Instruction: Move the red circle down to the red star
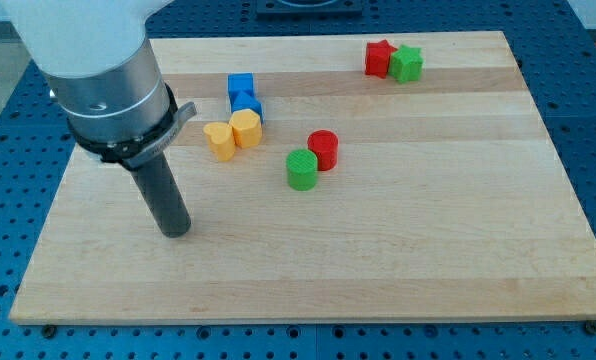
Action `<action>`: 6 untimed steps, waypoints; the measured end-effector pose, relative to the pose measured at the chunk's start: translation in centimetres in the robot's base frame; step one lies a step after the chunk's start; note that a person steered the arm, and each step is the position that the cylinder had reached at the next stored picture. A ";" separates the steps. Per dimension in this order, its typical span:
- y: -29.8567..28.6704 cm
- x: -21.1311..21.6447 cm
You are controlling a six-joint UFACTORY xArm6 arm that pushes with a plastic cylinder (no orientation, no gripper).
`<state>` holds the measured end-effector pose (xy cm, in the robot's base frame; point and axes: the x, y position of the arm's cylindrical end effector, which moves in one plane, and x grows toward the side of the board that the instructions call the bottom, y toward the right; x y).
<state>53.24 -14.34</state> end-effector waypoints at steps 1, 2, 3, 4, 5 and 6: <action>4.0 0.0; 7.2 -1.4; 8.9 -8.7; 14.9 -9.4; 18.0 -9.3; 22.6 -11.8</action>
<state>41.48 8.28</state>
